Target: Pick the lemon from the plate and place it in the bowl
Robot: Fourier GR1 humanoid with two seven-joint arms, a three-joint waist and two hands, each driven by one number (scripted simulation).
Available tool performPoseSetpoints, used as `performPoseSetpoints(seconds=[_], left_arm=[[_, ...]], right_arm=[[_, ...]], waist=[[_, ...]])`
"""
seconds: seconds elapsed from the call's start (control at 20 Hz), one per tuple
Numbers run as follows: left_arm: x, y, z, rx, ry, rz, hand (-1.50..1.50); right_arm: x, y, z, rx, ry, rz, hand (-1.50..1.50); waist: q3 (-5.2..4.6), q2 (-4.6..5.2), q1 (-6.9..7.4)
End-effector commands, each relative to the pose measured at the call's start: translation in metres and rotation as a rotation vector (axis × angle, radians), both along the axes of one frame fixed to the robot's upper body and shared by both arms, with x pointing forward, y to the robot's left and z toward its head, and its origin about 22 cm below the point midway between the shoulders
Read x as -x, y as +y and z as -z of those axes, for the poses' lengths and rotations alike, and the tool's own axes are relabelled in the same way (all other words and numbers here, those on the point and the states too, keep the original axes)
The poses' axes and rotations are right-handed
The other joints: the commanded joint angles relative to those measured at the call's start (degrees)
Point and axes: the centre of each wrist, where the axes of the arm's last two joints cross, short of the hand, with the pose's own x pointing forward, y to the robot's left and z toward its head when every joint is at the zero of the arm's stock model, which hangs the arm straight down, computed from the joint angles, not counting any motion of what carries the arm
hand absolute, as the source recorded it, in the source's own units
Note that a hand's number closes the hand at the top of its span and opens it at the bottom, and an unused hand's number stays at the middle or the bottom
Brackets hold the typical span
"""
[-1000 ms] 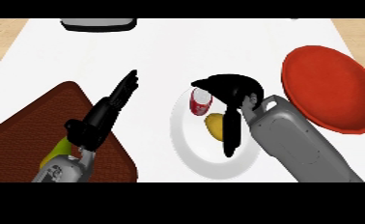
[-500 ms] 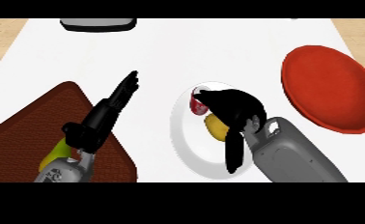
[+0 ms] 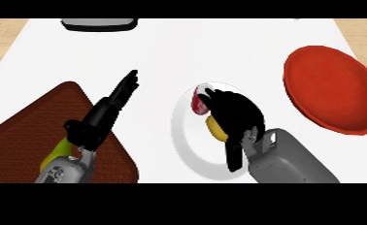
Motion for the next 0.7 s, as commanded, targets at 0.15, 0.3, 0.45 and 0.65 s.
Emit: performPoseSetpoints(seconds=[0.15,0.3,0.45,0.65], left_arm=[[-0.001,-0.010,-0.005,0.007,-0.006,-0.010,0.00],[0.013,0.003,-0.008,-0.002,0.008,0.007,0.00],[0.007,-0.008,0.004,-0.002,-0.015,-0.007,0.00],[0.001,0.016,-0.004,0.031,0.011,0.014,0.00]], right_arm=[[-0.011,-0.011,0.010,0.039,-0.038,0.052,-1.50],[-0.010,-0.019,0.028,0.024,-0.003,0.072,-1.50],[-0.026,-0.012,0.040,0.049,0.036,0.066,-1.50],[-0.013,-0.026,0.045,0.035,0.019,0.061,-1.50]], waist=[[0.01,0.02,0.07],[0.01,0.00,0.15],[0.00,0.10,0.29],[0.00,0.02,-0.01]])
